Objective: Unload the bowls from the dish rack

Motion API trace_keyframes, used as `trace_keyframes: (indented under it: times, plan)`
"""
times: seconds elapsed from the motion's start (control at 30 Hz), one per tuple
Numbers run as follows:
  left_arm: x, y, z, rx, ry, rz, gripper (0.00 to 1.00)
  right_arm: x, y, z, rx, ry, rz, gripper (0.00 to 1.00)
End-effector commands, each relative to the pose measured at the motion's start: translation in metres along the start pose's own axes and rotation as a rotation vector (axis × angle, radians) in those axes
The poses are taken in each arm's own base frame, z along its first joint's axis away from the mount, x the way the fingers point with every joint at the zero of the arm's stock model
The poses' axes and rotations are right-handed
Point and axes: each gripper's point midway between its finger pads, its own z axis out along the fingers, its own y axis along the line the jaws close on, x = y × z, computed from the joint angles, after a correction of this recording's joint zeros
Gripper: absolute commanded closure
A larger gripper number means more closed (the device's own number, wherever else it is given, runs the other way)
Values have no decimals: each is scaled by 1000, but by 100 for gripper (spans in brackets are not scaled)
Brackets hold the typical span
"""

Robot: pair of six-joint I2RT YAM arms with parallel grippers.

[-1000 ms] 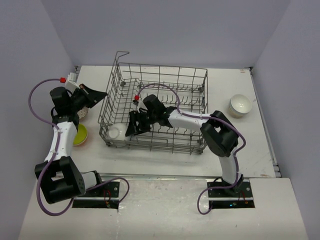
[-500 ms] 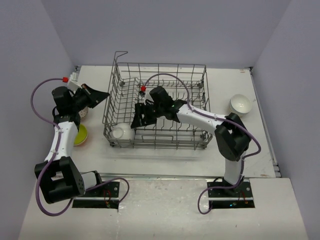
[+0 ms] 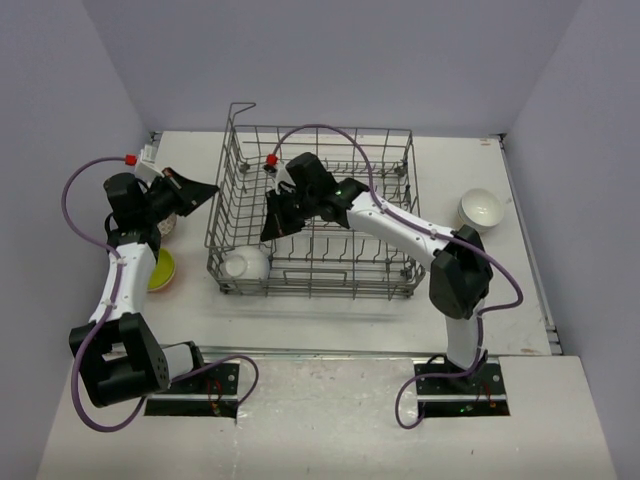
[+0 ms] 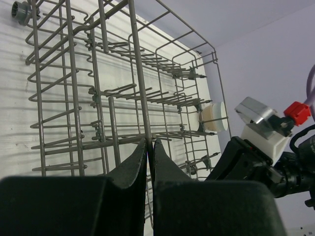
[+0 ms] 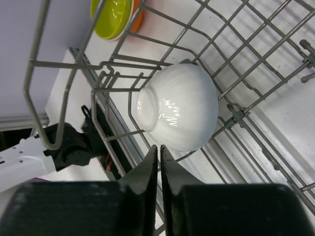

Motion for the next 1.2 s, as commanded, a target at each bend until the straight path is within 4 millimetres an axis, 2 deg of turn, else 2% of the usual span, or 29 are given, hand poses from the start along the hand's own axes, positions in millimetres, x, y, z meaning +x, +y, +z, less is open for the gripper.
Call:
trace_keyframes:
  times: [0.0,0.2,0.43,0.7,0.97,1.1,1.13,1.17]
  plan:
    - [4,9,-1,-21,20,-7,100,7,8,5,-10,42,1,99]
    - [2,7,0,-17,15,-10,100,24,20,20,-39,101,-12,100]
    - [4,6,1,-15,17,-13,100,26,39,35,-70,124,-35,100]
    - [2,2,1,-10,13,-11,100,35,50,57,-90,163,-28,100]
    - [2,-1,0,-1,14,-10,100,46,48,78,-96,196,-8,100]
    - [1,-3,-1,4,11,-11,100,47,41,85,-77,200,1,100]
    - [1,-3,-1,4,11,-11,100,50,33,90,-47,207,7,100]
    - [2,-3,-2,4,11,-11,100,46,34,90,-41,199,4,100]
